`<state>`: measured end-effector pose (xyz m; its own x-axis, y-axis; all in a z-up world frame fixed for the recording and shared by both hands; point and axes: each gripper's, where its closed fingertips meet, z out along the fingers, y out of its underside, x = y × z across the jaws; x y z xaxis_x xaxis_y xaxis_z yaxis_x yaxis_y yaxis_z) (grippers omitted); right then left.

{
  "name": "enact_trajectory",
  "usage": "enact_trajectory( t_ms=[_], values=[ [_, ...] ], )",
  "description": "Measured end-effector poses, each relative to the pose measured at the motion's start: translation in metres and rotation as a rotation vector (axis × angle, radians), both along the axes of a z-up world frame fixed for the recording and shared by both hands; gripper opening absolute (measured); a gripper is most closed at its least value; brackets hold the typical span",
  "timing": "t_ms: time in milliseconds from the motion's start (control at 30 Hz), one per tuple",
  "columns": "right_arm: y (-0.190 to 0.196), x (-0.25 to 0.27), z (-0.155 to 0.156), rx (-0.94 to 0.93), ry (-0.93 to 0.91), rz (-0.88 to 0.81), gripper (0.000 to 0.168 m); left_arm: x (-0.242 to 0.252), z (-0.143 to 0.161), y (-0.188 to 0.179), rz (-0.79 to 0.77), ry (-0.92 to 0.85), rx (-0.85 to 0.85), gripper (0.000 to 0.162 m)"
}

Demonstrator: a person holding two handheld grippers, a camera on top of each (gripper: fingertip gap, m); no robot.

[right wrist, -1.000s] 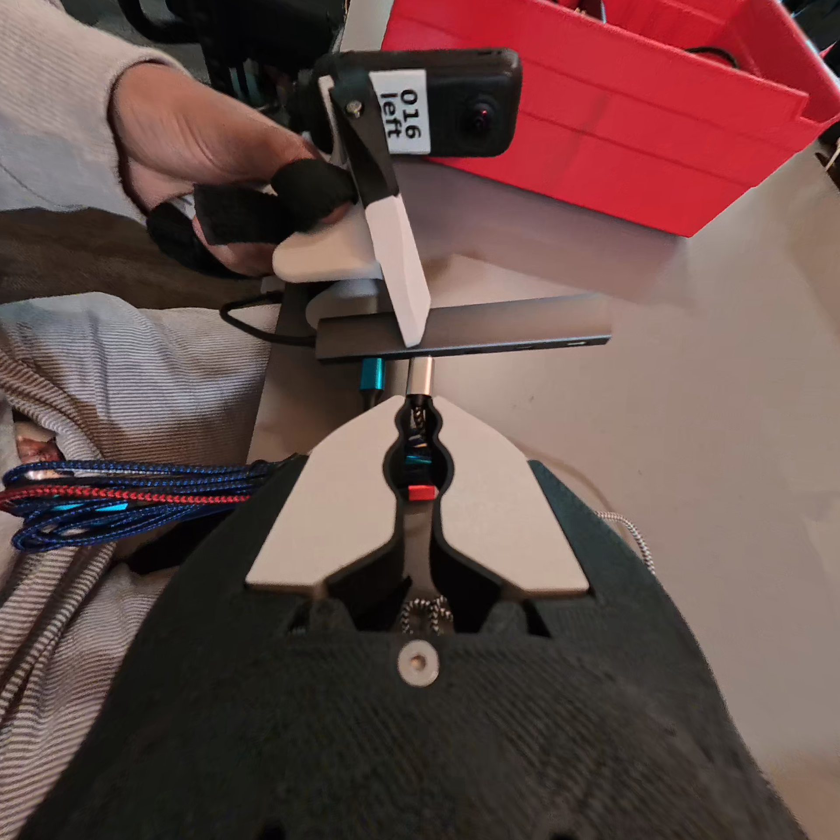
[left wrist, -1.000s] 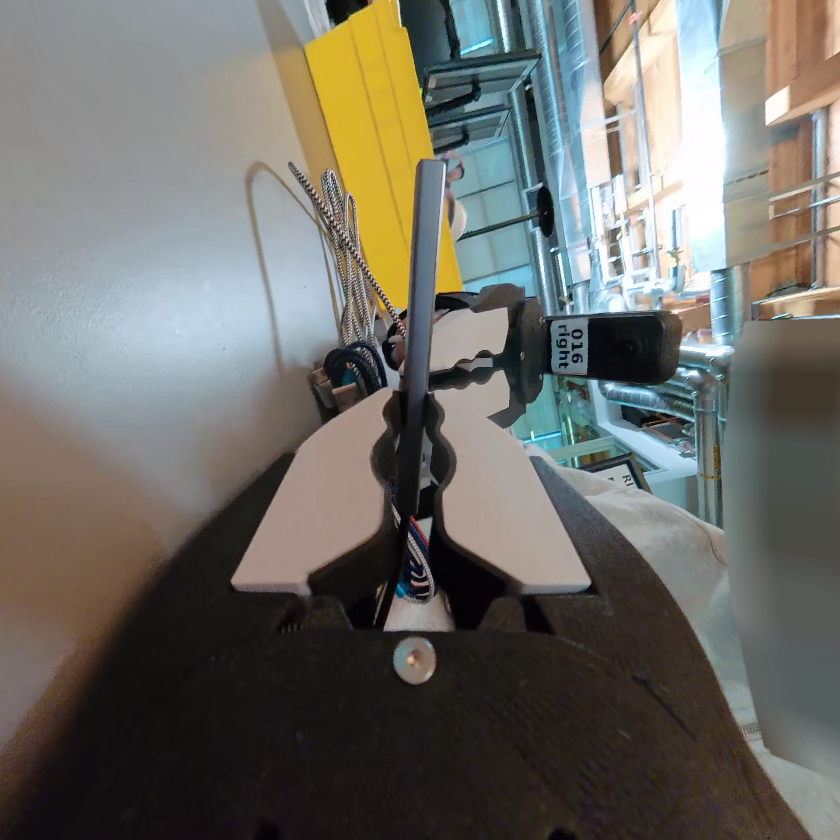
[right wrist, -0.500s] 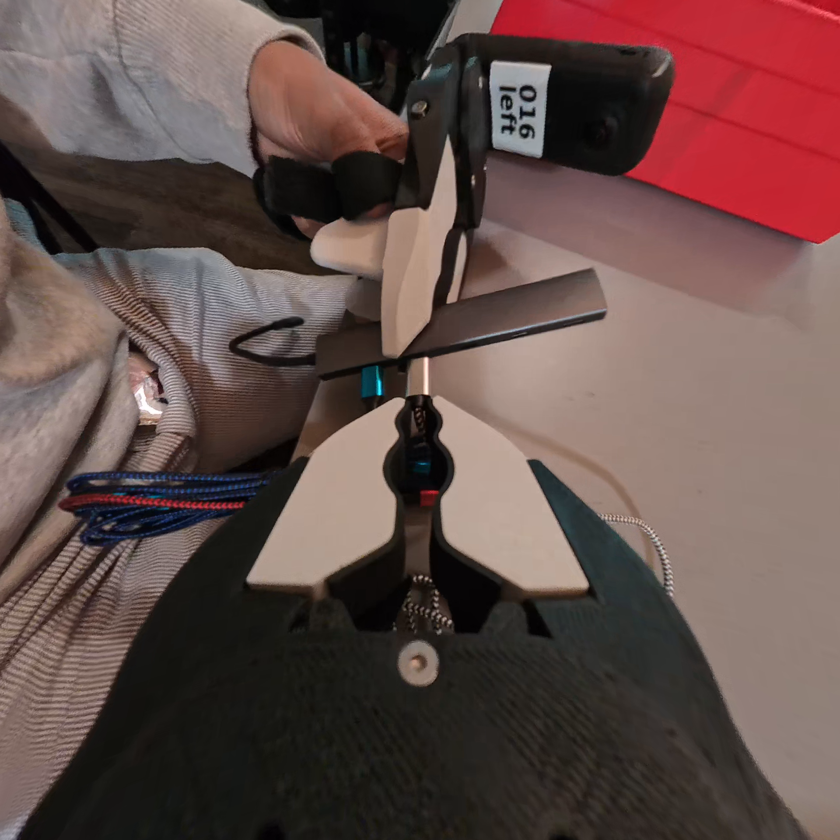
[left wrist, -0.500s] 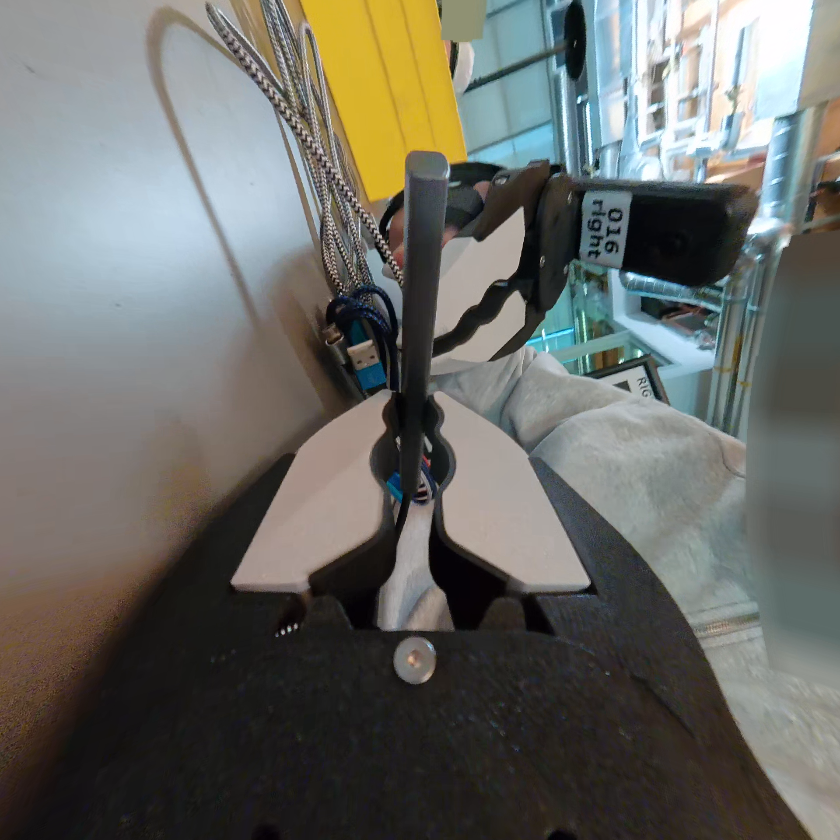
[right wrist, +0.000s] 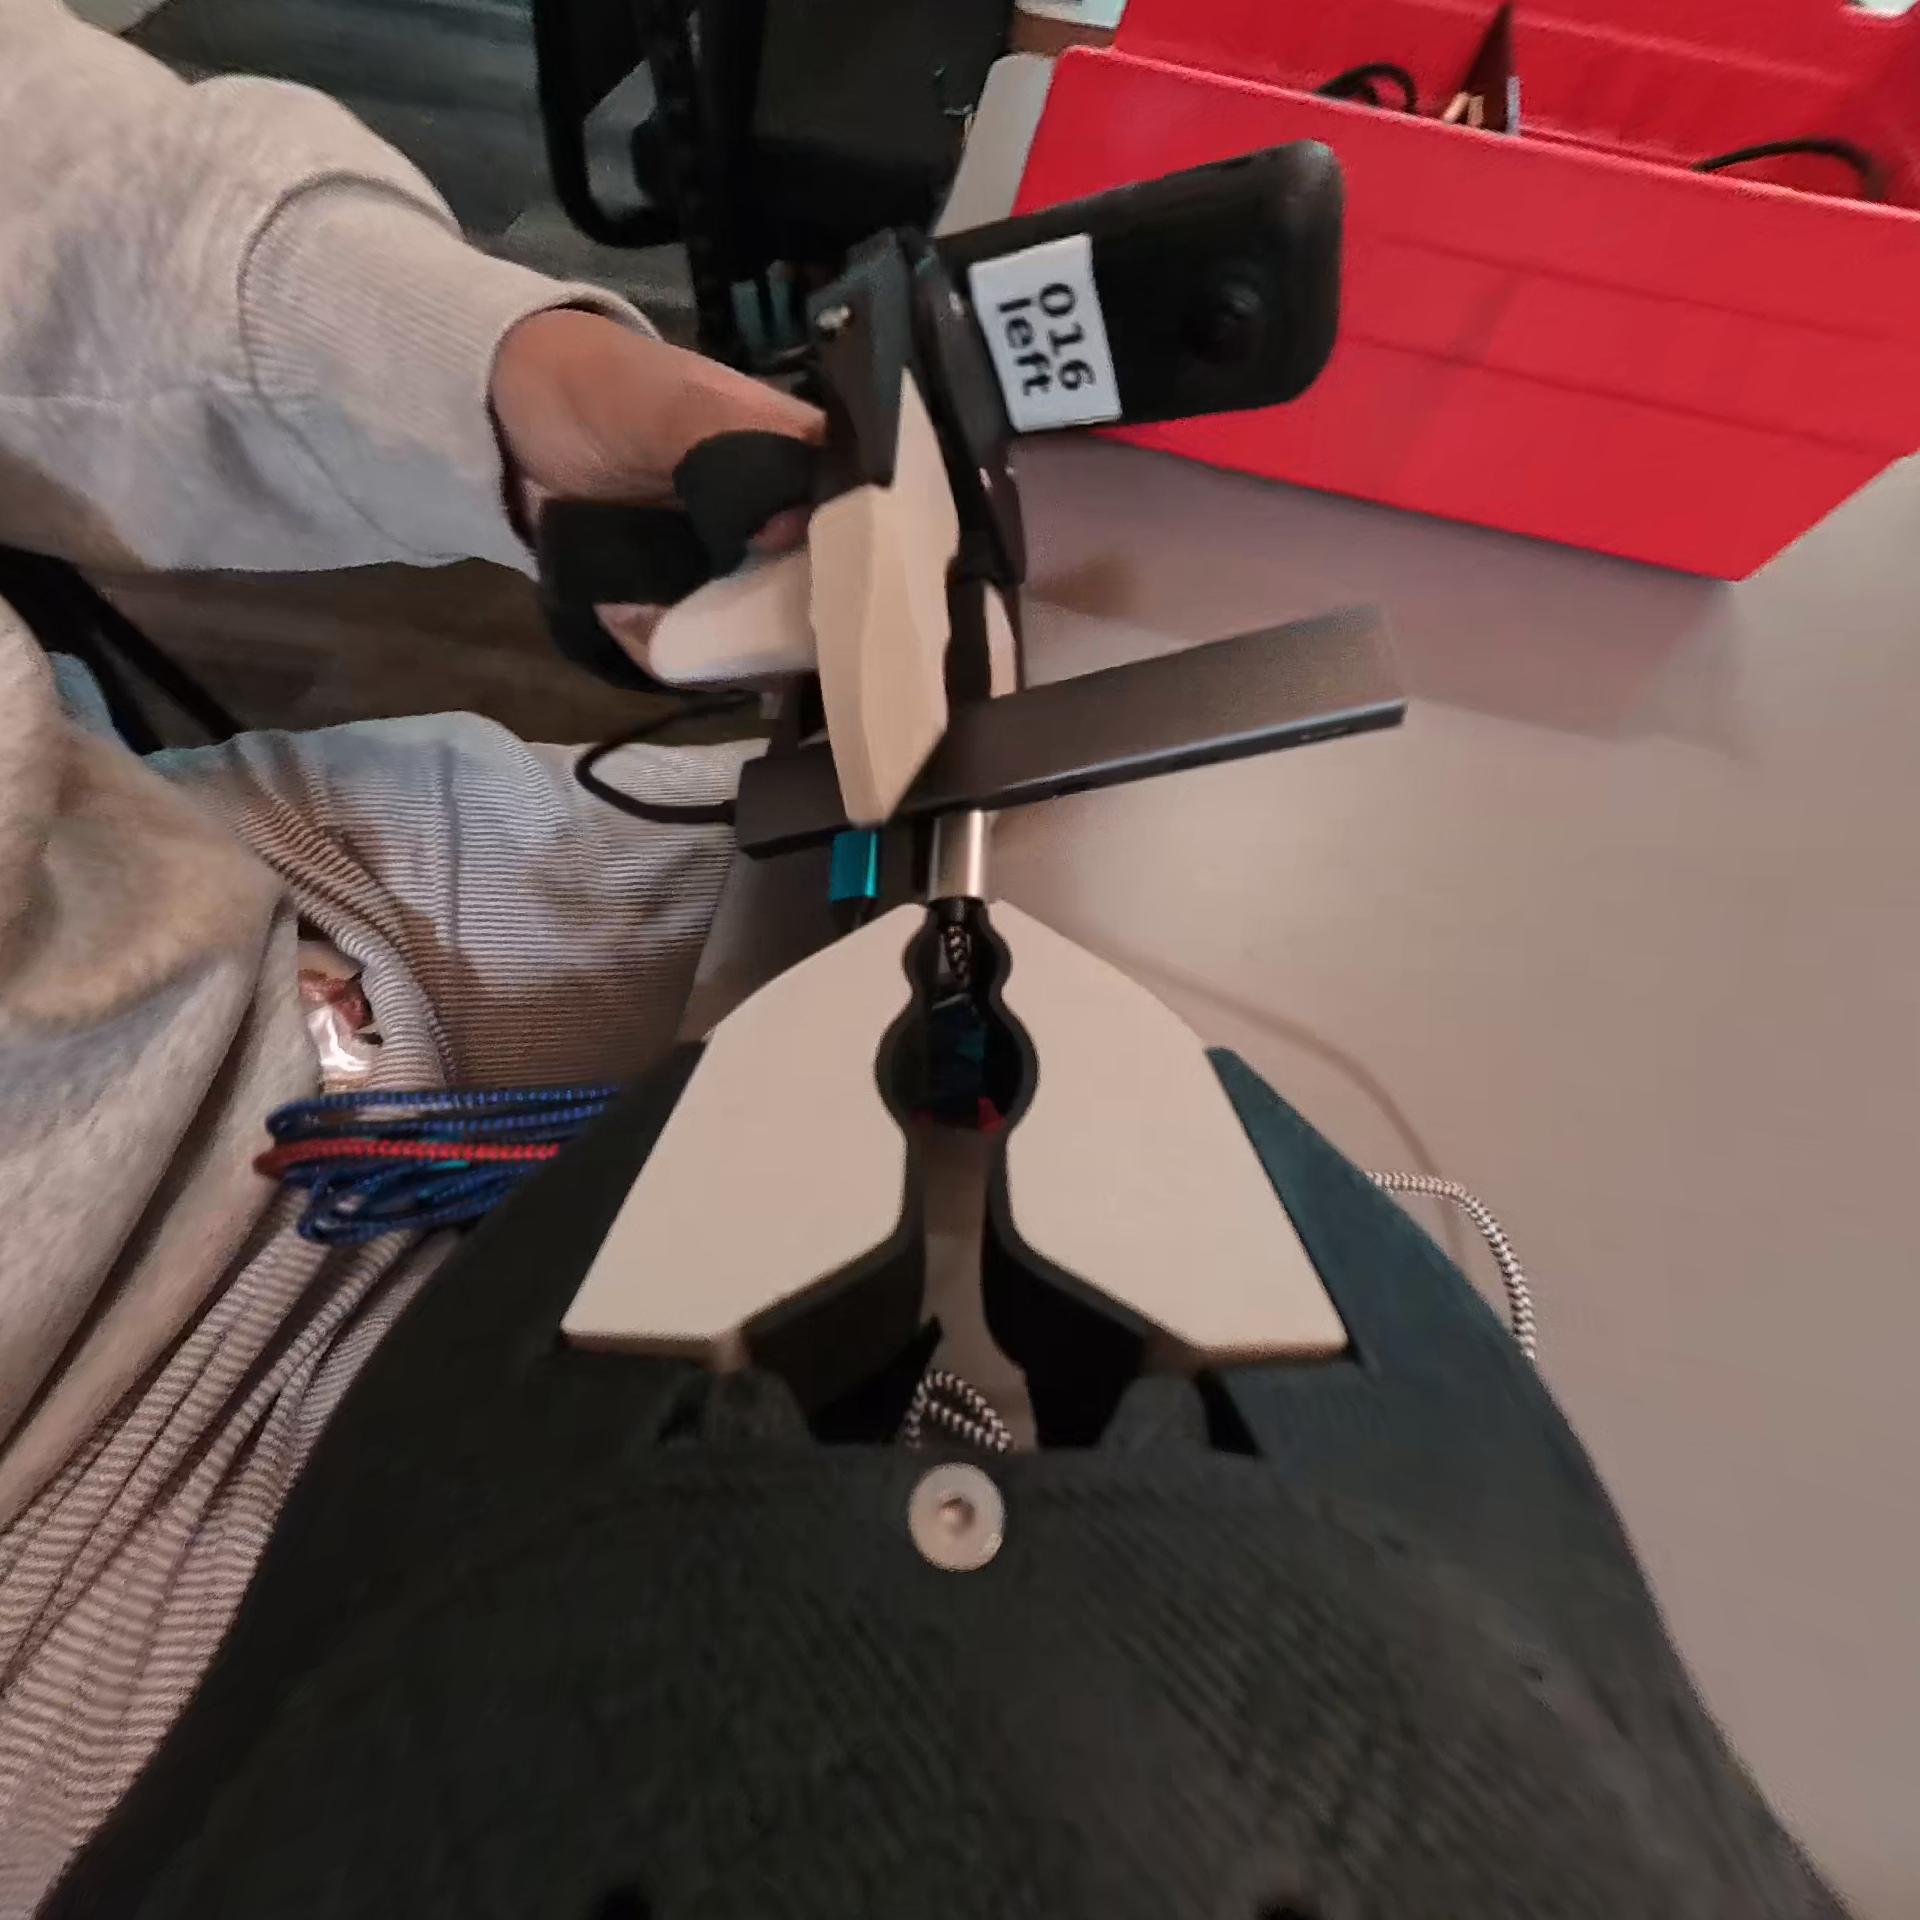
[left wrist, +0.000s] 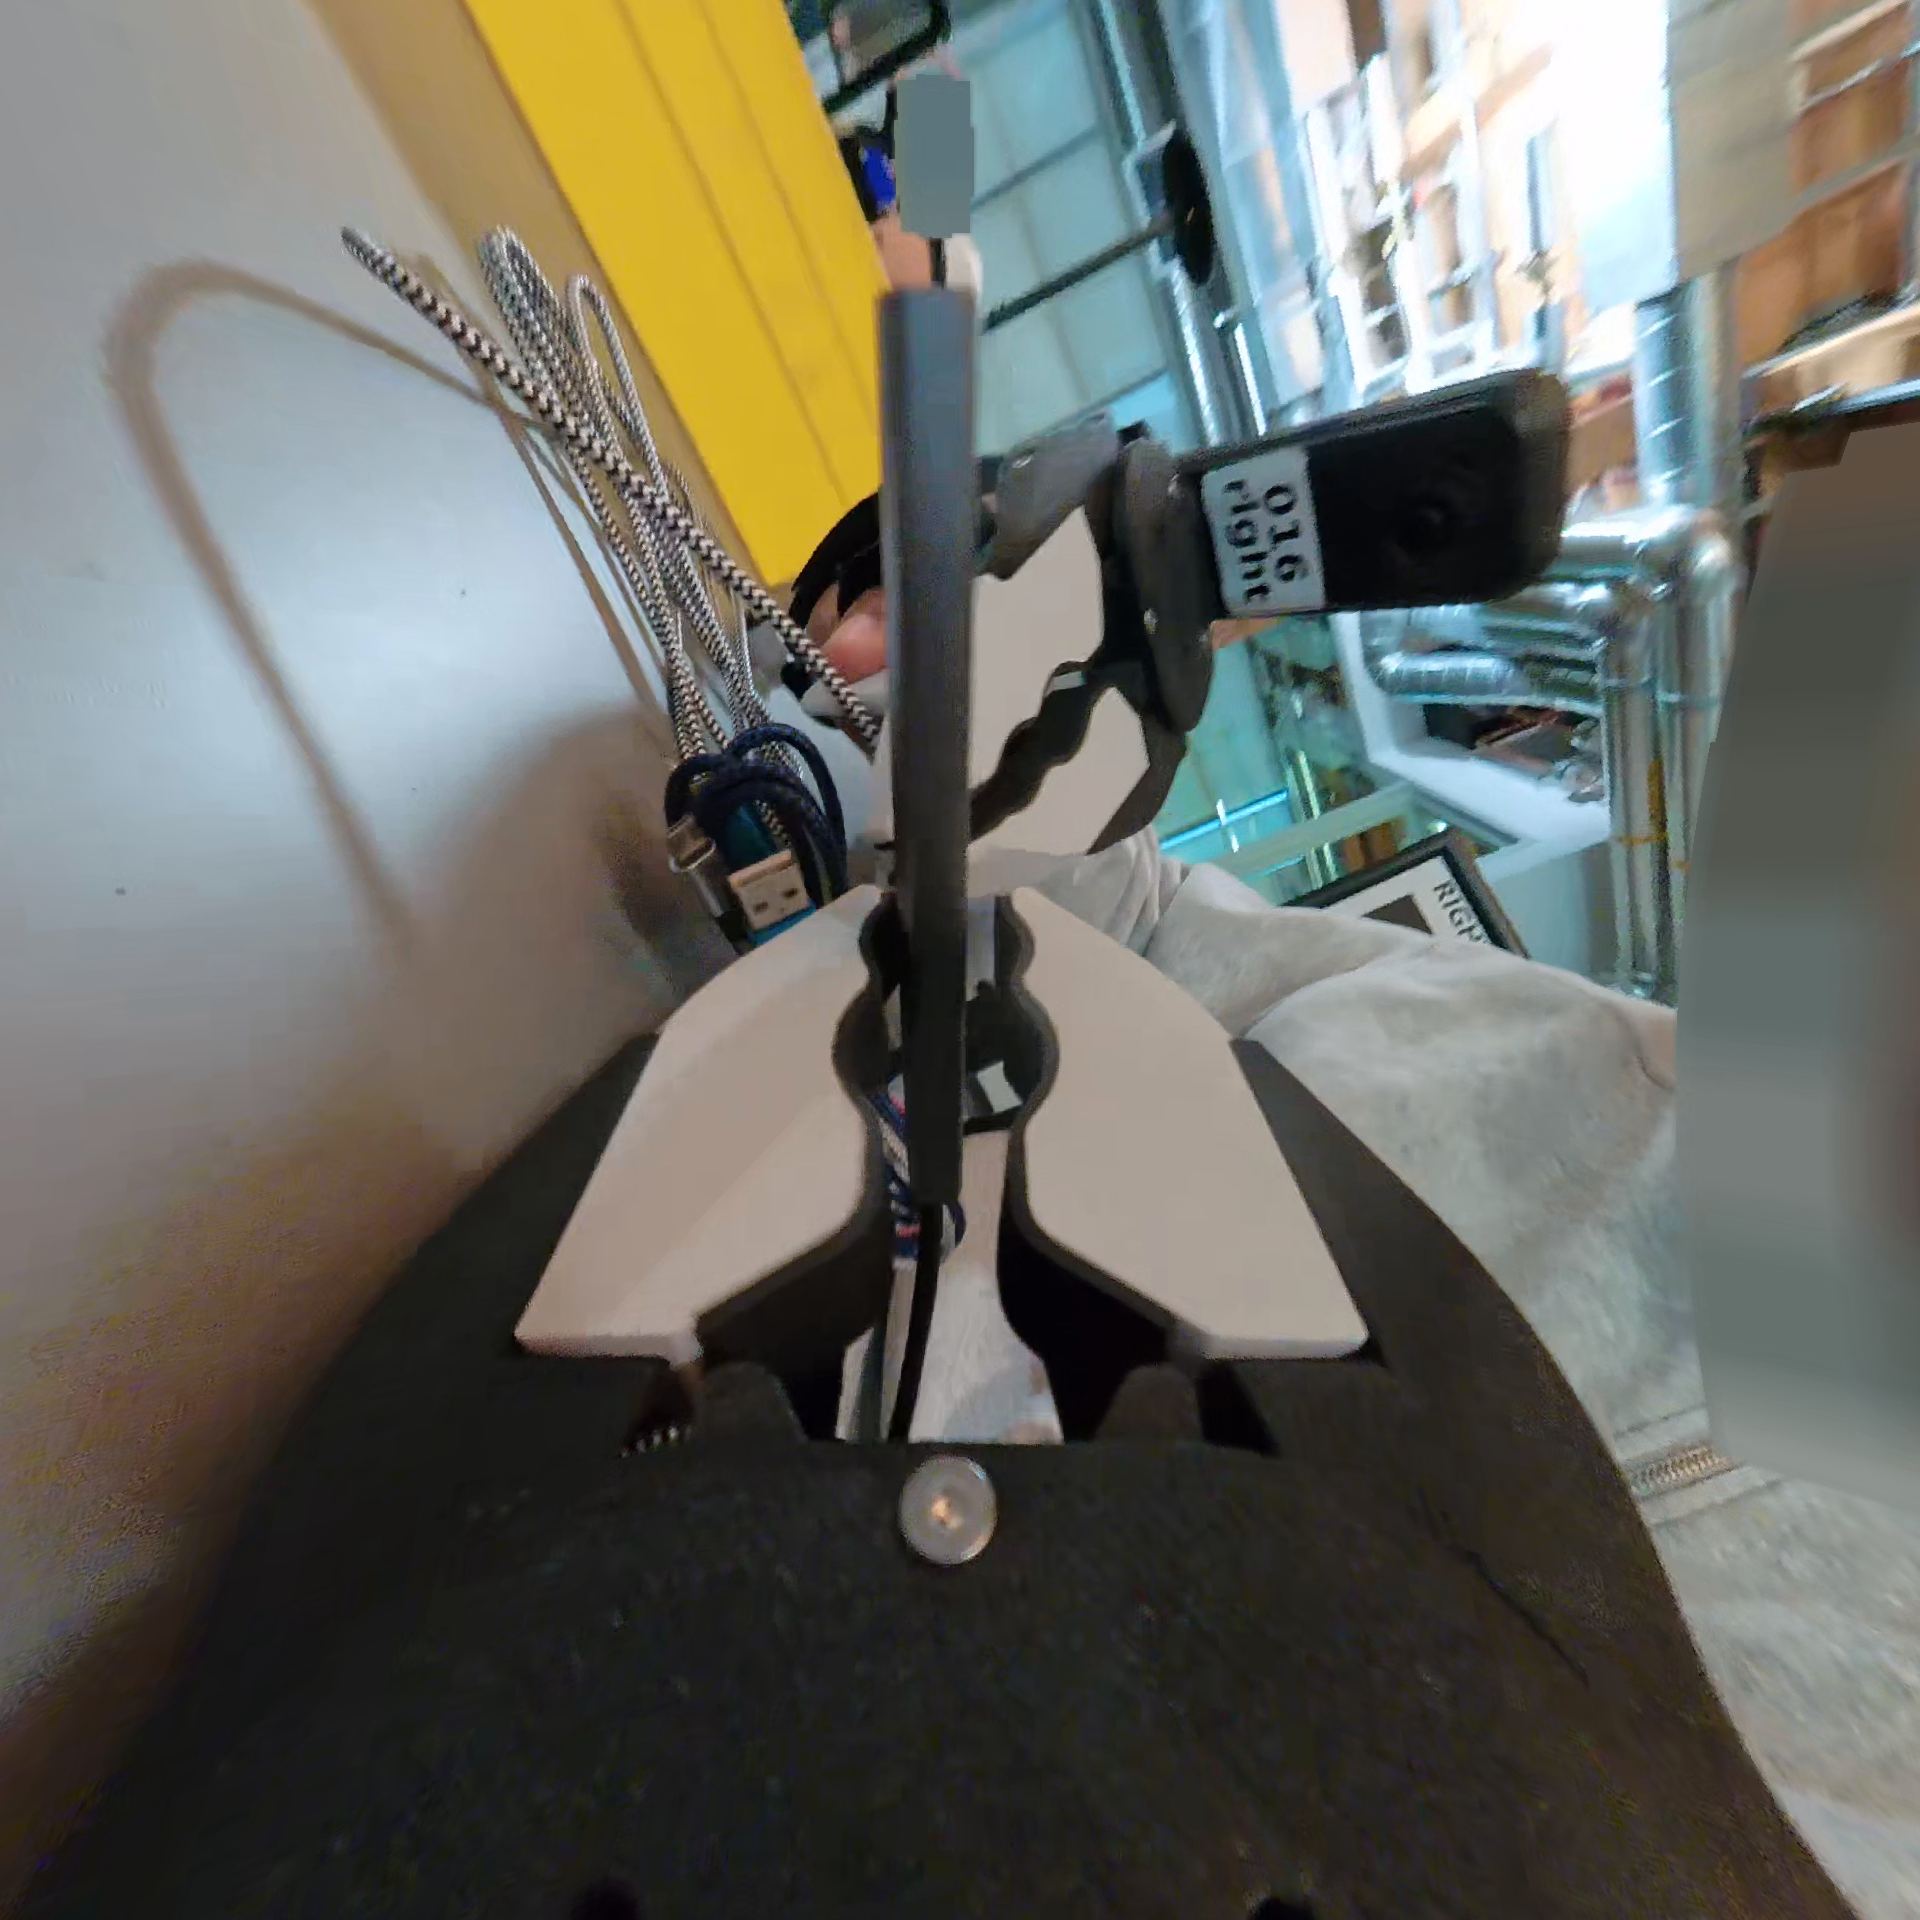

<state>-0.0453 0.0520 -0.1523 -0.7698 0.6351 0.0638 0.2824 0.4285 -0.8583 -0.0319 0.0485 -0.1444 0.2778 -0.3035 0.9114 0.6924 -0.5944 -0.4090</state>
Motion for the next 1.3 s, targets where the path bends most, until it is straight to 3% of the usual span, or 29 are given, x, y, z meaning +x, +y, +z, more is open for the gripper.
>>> enact_trajectory(
  t_ms=[100, 167, 533, 767, 1167, 1300],
  values=[
    [0.009, -0.002, -0.001, -0.008, 0.014, -0.042, 0.005, -0.015, 0.004, -0.002, 0.074, -0.018, 0.015, 0.023],
    [0.01, -0.004, 0.001, -0.008, 0.027, -0.053, 0.005, -0.026, 0.004, -0.003, 0.125, -0.013, 0.01, 0.013],
    [0.0, 0.004, -0.007, 0.089, 0.037, 0.001, 0.005, -0.022, -0.004, -0.004, 0.092, -0.032, -0.032, 0.008],
    [-0.008, 0.007, -0.003, 0.044, 0.027, 0.018, 0.005, -0.022, -0.002, -0.007, 0.055, -0.088, -0.053, 0.008],
    [0.004, -0.006, 0.0, 0.004, 0.032, -0.068, 0.006, -0.031, 0.002, 0.0, 0.129, -0.167, 0.001, 0.011],
    [0.005, -0.006, -0.004, 0.053, 0.056, -0.066, 0.006, -0.026, -0.002, -0.001, 0.107, -0.103, -0.021, 0.013]
  ],
)
